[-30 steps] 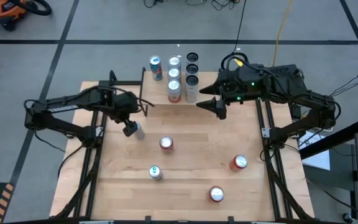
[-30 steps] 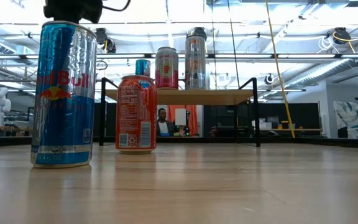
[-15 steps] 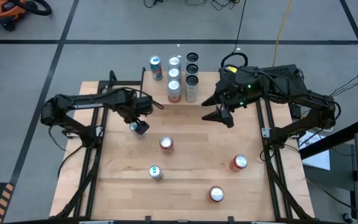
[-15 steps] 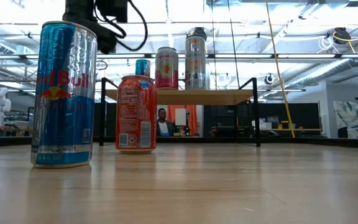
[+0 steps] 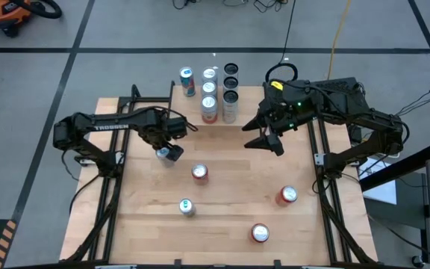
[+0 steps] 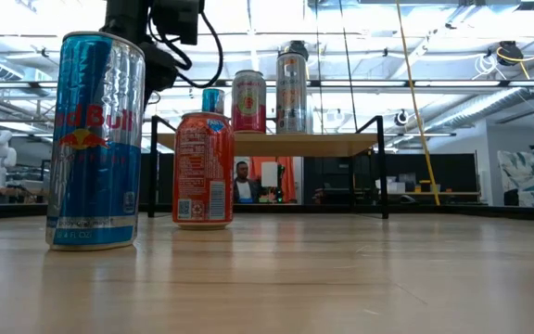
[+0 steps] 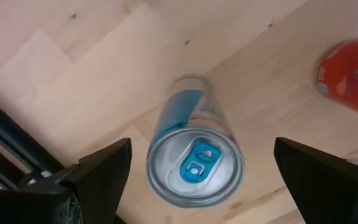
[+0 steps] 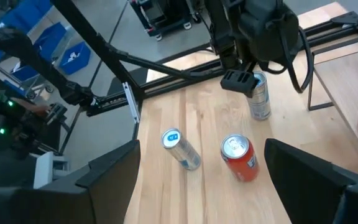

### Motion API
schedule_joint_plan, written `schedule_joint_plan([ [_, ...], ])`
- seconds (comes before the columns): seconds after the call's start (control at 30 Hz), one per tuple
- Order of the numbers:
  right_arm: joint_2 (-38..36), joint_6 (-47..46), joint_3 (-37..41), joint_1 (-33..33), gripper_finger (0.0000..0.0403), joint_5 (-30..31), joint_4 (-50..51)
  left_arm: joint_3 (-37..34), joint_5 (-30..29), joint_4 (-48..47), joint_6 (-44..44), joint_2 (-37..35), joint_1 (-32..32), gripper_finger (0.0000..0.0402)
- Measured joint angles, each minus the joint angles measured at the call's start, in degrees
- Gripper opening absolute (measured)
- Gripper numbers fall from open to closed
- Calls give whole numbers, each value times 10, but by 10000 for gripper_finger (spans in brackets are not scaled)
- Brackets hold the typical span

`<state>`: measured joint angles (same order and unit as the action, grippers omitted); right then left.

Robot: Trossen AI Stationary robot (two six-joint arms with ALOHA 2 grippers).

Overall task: Place canned beverage on shelf
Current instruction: Put the top blue soda can aligned with the other blue soda can on the shelf

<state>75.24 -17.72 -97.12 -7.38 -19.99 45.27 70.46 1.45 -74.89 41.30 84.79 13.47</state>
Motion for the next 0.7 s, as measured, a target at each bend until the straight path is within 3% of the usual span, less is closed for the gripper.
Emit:
schedule_joint_plan([
  [0.4,0,-48,0,0,322,20,-29,-30,13,6,30,0,-4,333],
  [0.7,0,-75,0,0,322,39,-52,-46,0,22,29,0,-4,329],
])
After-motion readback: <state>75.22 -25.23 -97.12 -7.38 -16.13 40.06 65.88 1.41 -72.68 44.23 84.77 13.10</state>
